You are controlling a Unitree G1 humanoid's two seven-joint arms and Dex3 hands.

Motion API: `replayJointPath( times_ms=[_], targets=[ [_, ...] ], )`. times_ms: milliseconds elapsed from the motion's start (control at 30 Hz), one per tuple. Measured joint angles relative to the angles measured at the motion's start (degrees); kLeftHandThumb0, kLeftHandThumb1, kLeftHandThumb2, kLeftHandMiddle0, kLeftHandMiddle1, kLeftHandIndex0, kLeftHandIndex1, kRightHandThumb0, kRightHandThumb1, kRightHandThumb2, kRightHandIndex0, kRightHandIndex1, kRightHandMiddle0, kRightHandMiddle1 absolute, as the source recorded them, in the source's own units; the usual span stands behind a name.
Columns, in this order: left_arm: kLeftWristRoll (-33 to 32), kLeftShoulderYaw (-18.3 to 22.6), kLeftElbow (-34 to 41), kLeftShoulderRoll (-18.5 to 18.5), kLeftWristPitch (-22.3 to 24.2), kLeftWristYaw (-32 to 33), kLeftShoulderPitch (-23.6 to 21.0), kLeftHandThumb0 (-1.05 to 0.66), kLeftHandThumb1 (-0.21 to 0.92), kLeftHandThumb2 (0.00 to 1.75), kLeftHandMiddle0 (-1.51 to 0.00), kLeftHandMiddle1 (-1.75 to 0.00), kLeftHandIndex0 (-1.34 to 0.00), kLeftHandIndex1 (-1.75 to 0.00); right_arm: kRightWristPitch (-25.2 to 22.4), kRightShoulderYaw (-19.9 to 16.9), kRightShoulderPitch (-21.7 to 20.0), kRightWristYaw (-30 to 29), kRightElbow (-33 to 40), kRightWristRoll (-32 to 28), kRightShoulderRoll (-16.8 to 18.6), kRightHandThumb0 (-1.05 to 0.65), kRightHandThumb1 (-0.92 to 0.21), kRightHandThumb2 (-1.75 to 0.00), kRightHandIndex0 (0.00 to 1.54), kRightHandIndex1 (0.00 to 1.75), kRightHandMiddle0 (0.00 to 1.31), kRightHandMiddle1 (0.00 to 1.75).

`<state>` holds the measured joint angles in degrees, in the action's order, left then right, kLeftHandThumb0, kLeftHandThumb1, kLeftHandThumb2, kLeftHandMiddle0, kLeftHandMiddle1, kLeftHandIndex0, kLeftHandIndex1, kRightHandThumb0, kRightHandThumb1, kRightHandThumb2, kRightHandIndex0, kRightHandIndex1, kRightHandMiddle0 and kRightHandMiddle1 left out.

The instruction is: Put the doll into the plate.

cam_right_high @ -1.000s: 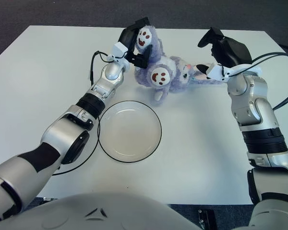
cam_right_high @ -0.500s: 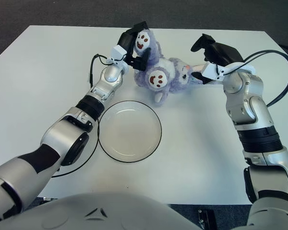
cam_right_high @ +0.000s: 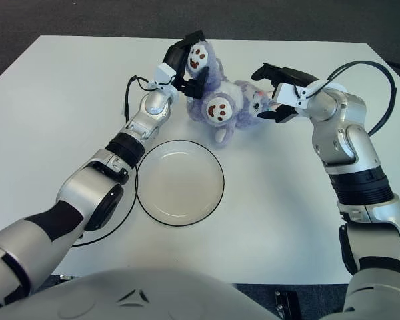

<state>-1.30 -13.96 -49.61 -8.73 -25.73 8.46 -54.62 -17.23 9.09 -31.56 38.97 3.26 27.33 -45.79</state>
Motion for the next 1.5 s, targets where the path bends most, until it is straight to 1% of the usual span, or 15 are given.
replayJointPath(
  times_ms=[33, 133, 300, 400, 467, 567, 700, 733, 767, 833, 1033, 1100, 1133, 1233, 1500],
  targets=[
    [0.2, 0.0, 0.0, 0.0, 0.0, 0.3, 0.0, 0.53, 0.15, 1.52, -0.74, -1.75, -0.98, -1.75, -0.8, 0.0, -0.4, 1.1, -0.2, -0.5, 0.1, -0.78, -0.54, -0.66, 0.13, 1.35, 0.00, 0.31],
    [0.7, -0.2, -0.1, 0.0, 0.0, 0.9, 0.0, 0.53, 0.15, 1.52, -0.74, -1.75, -0.97, -1.75, -2.6, 0.0, -1.4, 4.1, -0.7, -2.1, 0.4, -0.58, -0.38, -0.85, 0.15, 1.36, 0.00, 0.52],
    [0.8, -0.3, -0.2, 0.0, 0.0, 0.9, 0.0, 0.53, 0.15, 1.51, -0.74, -1.75, -1.00, -1.75, -3.3, -0.1, -1.7, 6.5, -1.0, -5.3, 1.2, -0.40, -0.22, -1.04, 0.19, 1.44, 0.00, 1.12],
    [0.6, -0.3, -0.2, 0.0, 0.0, 0.8, 0.0, 0.53, 0.15, 1.51, -0.74, -1.75, -1.00, -1.75, -3.3, -0.1, -1.5, 6.5, -1.0, -6.6, 2.1, -0.37, -0.18, -1.09, 0.25, 1.52, 0.00, 1.33],
    [0.5, -0.3, -0.2, 0.0, 0.1, 0.7, 0.0, 0.53, 0.16, 1.51, -0.74, -1.75, -1.00, -1.75, -3.5, 0.1, -1.4, 6.6, -1.0, -6.6, 2.2, -0.38, -0.18, -1.12, 0.30, 1.57, 0.08, 1.58],
    [0.4, -0.3, -0.2, 0.0, 0.3, 0.6, 0.0, 0.53, 0.16, 1.51, -0.74, -1.75, -1.00, -1.75, -4.3, 0.9, -1.6, 6.8, -0.7, -5.9, 2.2, -0.39, -0.17, -1.12, 0.36, 1.60, 0.16, 1.69],
    [0.1, -0.3, -0.2, 0.0, 0.7, 0.6, 0.0, 0.53, 0.16, 1.51, -0.74, -1.75, -1.01, -1.75, -4.9, 1.9, -1.6, 6.9, 0.2, -5.0, 2.2, -0.40, -0.16, -1.12, 0.46, 1.60, 0.21, 1.73],
    [0.0, -0.3, -0.2, 0.0, 0.7, 0.6, 0.0, 0.53, 0.16, 1.51, -0.74, -1.75, -1.01, -1.75, -5.1, 2.0, -1.6, 6.9, 0.4, -4.7, 2.2, -0.09, -0.23, -1.10, 0.56, 1.56, 0.23, 1.74],
    [-0.2, -0.3, -0.2, 0.0, 0.8, 0.6, 0.0, 0.53, 0.16, 1.50, -0.74, -1.75, -1.01, -1.75, -5.3, 2.1, -1.6, 6.8, 0.7, -4.6, 2.2, 0.10, -0.27, -1.09, 0.62, 1.52, 0.24, 1.74],
    [-0.4, -0.3, -0.1, 0.0, 1.0, 0.6, 0.0, 0.53, 0.16, 1.50, -0.73, -1.75, -1.00, -1.75, -5.8, 2.2, -1.6, 6.7, 1.3, -4.3, 2.3, 0.28, -0.30, -1.09, 0.69, 1.49, 0.28, 1.74],
    [-0.5, -0.3, 0.1, 0.0, 2.2, 0.6, 0.0, 0.53, 0.16, 1.50, -0.73, -1.75, -1.00, -1.75, -8.3, 2.2, -1.4, 4.7, 2.3, -3.7, 3.9, 0.47, -0.25, -1.17, 0.81, 1.44, 0.36, 1.75],
    [-0.6, -0.4, 0.4, 0.0, 2.7, 0.6, 0.0, 0.53, 0.16, 1.50, -0.73, -1.75, -1.00, -1.75, -9.9, 2.2, -1.3, 3.9, 2.3, -3.6, 4.7, 0.49, -0.23, -1.20, 0.83, 1.45, 0.37, 1.75],
    [-0.7, -0.4, 0.5, 0.0, 2.9, 0.6, 0.0, 0.53, 0.17, 1.50, -0.73, -1.75, -1.00, -1.75, -10.6, 2.2, -1.3, 3.5, 2.3, -3.5, 5.1, 0.31, -0.20, -1.28, 0.85, 1.47, 0.43, 1.72],
    [-0.8, -0.6, 1.0, 0.0, 3.4, 0.6, 0.0, 0.53, 0.17, 1.50, -0.73, -1.75, -0.99, -1.75, -12.9, 2.2, -1.3, 2.5, 2.3, -3.2, 6.0, 0.10, -0.14, -1.39, 0.87, 1.50, 0.51, 1.68],
    [-0.8, -1.2, 2.5, 0.0, 4.1, 0.6, 0.2, 0.53, 0.17, 1.50, -0.73, -1.75, -0.98, -1.75, -14.2, 2.5, -1.2, -1.2, 2.3, -1.3, 6.9, 0.00, -0.04, -1.58, 0.87, 1.67, 0.60, 1.67]
  ],
)
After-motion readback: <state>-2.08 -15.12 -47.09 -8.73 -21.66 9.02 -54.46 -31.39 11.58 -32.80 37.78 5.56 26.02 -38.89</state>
